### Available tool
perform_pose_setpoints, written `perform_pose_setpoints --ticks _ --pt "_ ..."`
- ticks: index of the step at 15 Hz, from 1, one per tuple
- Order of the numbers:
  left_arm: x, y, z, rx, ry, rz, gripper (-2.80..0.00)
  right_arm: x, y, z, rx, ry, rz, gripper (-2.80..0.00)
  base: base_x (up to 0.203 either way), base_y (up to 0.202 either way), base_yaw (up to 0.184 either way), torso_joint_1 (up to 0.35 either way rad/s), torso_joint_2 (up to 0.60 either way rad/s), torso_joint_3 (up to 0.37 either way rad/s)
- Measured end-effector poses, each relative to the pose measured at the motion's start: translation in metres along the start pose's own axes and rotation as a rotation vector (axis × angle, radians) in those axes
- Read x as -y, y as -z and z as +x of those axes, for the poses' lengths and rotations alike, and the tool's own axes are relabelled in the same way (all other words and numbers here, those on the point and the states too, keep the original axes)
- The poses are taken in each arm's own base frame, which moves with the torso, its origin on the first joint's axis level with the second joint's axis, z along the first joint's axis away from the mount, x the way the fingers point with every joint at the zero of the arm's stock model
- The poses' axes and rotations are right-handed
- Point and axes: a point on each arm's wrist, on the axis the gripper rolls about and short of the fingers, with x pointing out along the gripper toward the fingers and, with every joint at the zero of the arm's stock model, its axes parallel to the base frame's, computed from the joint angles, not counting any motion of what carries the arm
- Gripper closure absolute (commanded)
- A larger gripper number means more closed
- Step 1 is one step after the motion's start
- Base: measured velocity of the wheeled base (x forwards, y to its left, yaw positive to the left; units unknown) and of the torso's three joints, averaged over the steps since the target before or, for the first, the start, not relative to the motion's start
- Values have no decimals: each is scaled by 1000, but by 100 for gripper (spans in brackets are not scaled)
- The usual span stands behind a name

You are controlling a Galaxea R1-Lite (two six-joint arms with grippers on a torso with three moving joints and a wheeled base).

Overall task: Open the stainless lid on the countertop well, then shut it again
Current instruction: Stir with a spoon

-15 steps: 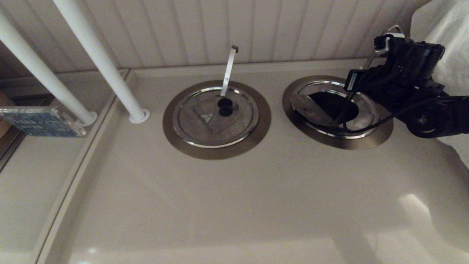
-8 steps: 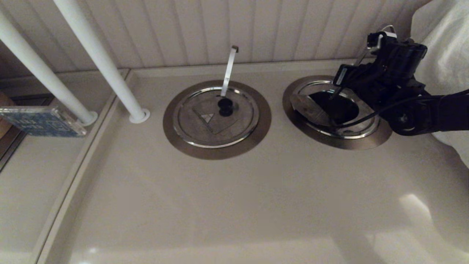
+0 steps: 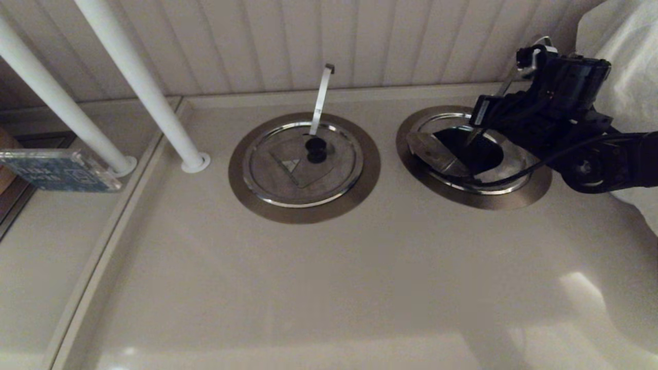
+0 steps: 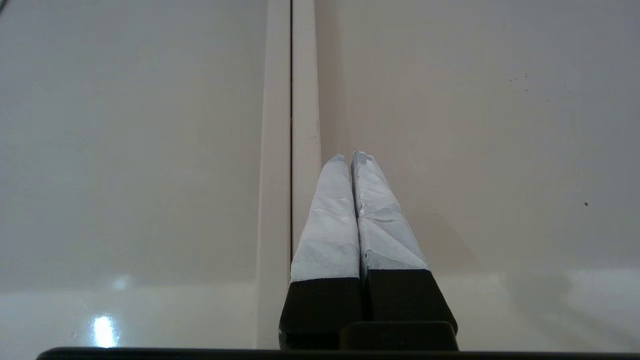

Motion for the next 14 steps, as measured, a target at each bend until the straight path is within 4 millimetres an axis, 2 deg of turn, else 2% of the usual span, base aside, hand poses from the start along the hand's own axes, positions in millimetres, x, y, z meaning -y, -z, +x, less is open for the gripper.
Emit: perform_pose_setpoints --ticks 3,6,8,11,14 --pt "0 0 0 0 0 0 0 24 -4 5 11 45 -69 0 0 0 0 0 0 0" --pt "0 0 0 0 0 1 0 28 -6 10 27 61 -61 0 0 0 0 0 0 0" --pt "0 0 0 0 0 0 0 24 -10 12 49 58 1 0 0 0 0 0 0 0" --pt "0 0 0 0 0 0 0 4 -9 10 49 10 107 0 0 0 0 0 0 0" --pt "0 0 0 0 0 1 0 -5 -9 4 32 -15 134 0 0 0 0 0 0 0"
